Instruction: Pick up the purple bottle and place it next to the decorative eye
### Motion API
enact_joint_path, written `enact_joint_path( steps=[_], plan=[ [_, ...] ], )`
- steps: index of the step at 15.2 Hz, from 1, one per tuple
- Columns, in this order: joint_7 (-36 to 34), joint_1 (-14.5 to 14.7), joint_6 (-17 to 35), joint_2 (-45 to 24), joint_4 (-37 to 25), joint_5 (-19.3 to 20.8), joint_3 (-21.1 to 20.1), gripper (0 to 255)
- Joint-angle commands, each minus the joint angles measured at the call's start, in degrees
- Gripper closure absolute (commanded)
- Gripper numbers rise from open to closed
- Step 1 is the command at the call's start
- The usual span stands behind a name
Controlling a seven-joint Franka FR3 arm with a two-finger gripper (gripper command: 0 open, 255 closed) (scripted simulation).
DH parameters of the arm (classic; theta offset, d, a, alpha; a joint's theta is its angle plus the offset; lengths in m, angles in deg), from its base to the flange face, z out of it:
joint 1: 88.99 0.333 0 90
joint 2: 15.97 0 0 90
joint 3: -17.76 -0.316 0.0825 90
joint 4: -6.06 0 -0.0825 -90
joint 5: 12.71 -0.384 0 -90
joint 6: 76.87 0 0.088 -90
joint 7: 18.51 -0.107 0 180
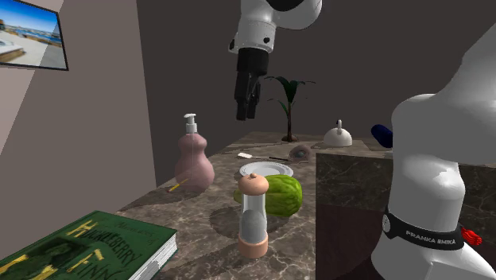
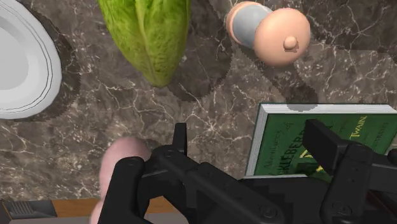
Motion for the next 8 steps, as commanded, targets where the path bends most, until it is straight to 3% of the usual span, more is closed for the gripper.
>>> enact_joint_path(
  steps=[1,8],
  plan=[
    [1.4,-0.6,5.1,-3.0,0.4,0.4,1.2,0],
    [6.4,-1.6,20.8,-15.2,-1.7,-0.4,5.3,0]
  ],
)
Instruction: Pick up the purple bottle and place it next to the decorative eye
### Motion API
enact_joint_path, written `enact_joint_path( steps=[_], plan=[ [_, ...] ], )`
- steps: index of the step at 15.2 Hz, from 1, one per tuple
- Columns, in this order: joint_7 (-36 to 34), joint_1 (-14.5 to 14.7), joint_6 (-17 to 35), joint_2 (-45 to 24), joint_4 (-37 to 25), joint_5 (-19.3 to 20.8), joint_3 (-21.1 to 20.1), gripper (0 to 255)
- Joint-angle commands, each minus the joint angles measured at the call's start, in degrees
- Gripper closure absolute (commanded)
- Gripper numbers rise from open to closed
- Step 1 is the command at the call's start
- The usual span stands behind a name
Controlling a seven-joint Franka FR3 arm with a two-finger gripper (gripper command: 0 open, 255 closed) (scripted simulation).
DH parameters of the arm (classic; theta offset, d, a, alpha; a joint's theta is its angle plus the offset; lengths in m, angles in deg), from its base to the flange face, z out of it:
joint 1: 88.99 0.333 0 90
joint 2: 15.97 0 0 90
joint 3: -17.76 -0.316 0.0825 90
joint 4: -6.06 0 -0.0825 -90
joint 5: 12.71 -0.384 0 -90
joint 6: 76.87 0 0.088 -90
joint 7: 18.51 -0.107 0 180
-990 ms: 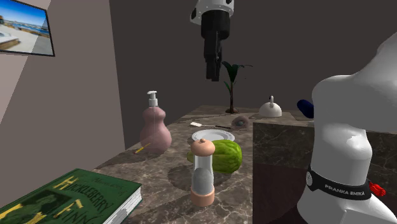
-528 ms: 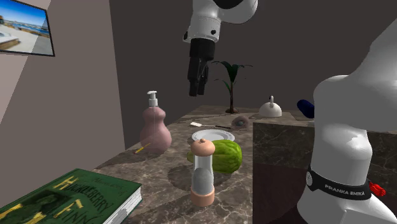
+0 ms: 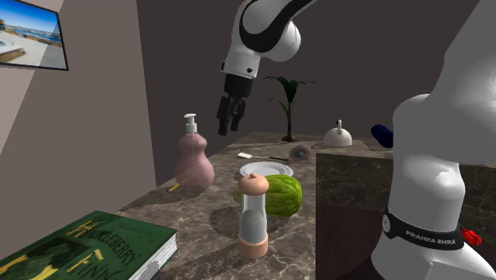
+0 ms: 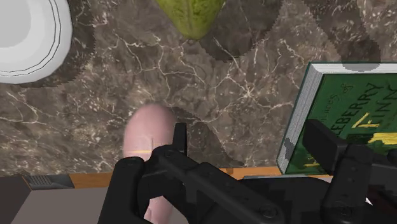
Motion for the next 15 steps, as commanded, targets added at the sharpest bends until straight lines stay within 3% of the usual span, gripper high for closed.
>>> enact_joint_path(
  steps=[1,5,9,11,15],
  plan=[
    [2.2,-0.2,4.5,-4.2,-1.4,-0.7,1.6,0],
    [6.6,0.2,11.9,-12.0,-4.8,-4.0,4.2,0],
    [12.7,0.5,17.8,-20.1,-9.7,-10.1,6.3,0],
    [16.4,0.3,20.1,-24.1,-12.6,-14.1,6.8,0],
    [18.8,0.0,22.1,-27.5,-14.1,-17.2,6.2,0]
  ],
)
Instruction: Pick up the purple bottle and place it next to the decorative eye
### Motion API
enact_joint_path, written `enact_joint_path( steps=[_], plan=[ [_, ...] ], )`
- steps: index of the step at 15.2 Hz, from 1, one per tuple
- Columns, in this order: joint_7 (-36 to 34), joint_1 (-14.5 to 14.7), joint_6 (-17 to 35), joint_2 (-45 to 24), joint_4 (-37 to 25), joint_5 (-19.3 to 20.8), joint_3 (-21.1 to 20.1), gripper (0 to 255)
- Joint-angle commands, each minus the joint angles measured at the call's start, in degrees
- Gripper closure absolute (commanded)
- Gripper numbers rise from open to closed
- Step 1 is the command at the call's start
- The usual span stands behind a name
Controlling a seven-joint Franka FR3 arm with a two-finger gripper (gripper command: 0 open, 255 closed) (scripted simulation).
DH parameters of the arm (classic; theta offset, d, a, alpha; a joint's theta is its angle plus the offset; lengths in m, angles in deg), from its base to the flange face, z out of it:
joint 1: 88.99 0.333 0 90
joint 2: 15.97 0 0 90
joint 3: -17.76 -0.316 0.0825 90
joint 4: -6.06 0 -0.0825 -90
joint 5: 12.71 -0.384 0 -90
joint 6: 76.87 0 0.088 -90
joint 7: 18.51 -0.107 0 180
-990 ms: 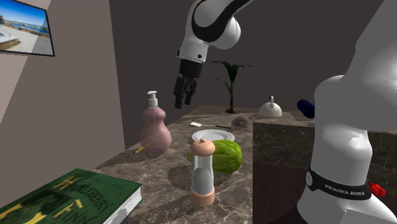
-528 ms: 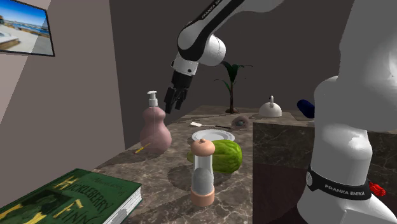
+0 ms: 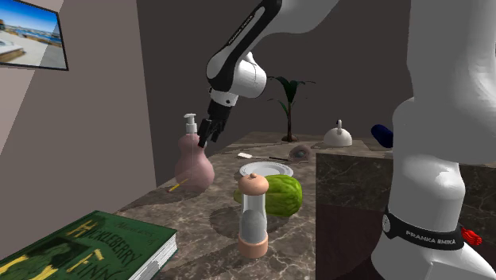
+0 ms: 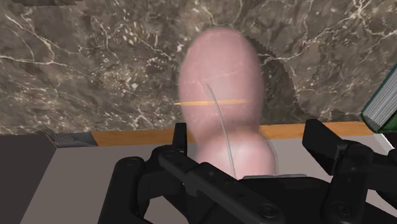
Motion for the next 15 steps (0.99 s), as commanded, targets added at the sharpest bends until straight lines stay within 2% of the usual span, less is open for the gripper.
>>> enact_joint_path(
  steps=[1,5,12,13,15],
  plan=[
    [1.4,-0.2,1.1,-1.8,-0.7,-1.7,-0.3,0],
    [3.3,-0.5,2.8,-4.8,-1.7,-4.3,-1.2,0],
    [3.3,-0.5,2.8,-4.8,-1.7,-4.3,-1.2,0],
    [3.3,-0.5,2.8,-4.8,-1.7,-4.3,-1.2,255],
    [3.3,-0.5,2.8,-4.8,-1.7,-4.3,-1.2,255]
  ],
)
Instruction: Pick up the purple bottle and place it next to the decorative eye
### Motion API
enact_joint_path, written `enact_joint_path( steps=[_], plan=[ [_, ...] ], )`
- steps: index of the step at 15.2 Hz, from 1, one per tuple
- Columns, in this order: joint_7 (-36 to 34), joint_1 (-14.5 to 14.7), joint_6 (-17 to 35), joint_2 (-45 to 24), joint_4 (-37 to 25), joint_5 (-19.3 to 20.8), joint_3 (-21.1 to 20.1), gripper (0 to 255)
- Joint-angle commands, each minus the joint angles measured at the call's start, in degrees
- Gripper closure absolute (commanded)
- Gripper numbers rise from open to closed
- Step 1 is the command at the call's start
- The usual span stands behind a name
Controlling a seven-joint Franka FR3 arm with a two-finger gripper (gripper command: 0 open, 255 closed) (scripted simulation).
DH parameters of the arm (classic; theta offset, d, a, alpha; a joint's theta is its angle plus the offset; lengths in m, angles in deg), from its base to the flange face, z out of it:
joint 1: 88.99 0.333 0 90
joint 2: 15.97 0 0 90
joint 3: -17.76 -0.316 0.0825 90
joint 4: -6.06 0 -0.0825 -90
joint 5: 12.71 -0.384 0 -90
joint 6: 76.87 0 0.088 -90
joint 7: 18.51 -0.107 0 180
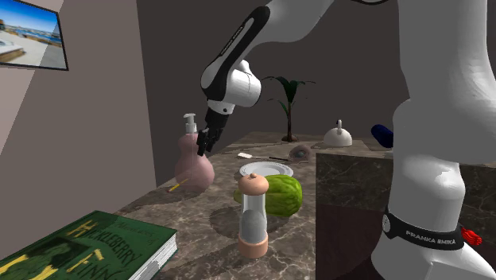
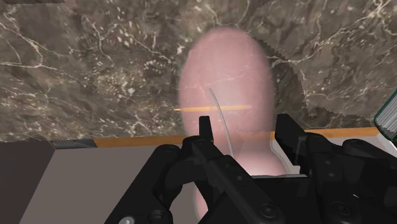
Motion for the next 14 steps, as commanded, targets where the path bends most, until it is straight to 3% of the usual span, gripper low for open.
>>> enact_joint_path(
  steps=[1,7,14],
  plan=[
    [0.0,0.0,0.0,0.0,0.0,0.0,0.0,255],
    [0.0,0.0,0.0,0.0,0.0,0.0,0.0,255],
    [-4.3,0.8,-4.5,3.9,-1.0,5.0,1.5,255]
  ],
)
